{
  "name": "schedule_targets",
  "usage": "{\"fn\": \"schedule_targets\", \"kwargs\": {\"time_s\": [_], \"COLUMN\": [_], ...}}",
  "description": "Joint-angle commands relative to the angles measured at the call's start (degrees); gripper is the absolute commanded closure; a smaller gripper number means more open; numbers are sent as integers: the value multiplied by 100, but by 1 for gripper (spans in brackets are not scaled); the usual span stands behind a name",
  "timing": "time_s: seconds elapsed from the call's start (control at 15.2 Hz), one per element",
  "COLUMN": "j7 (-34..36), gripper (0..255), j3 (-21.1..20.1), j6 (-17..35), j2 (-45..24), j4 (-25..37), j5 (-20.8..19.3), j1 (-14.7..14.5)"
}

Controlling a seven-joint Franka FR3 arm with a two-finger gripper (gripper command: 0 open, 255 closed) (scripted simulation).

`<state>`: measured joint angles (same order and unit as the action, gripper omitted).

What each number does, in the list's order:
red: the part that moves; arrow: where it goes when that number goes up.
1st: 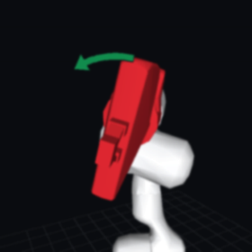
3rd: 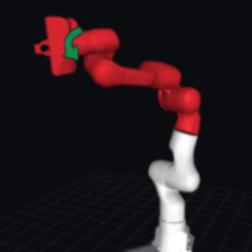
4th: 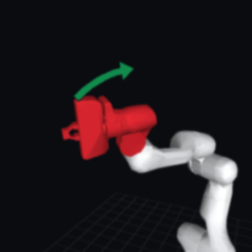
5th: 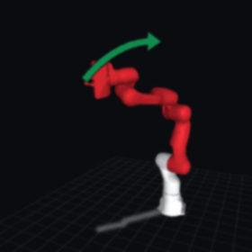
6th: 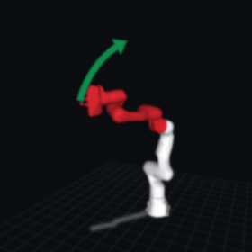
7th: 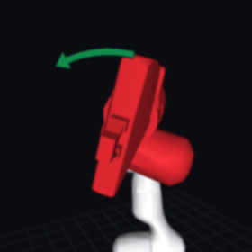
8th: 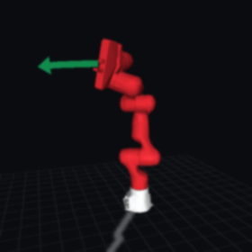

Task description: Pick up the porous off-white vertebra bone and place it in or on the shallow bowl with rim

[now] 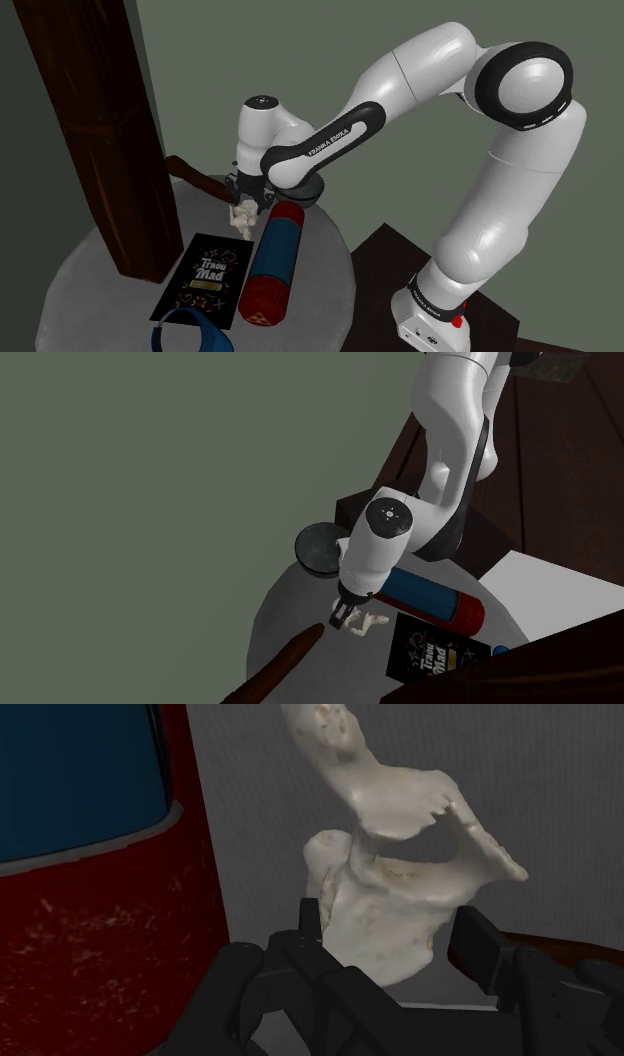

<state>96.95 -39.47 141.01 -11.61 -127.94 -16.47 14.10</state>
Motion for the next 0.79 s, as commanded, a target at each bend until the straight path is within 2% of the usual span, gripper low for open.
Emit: {"fn": "schedule_targets", "kwargs": {"time_s": [0.0, 0.73], "j7": [0, -533], "gripper": [255, 255], "j3": [0, -210], "j6": [0, -638], "j2": [-4, 626], "j4": [-3, 203], "j5": [0, 727], "j1": [-1, 179]}}
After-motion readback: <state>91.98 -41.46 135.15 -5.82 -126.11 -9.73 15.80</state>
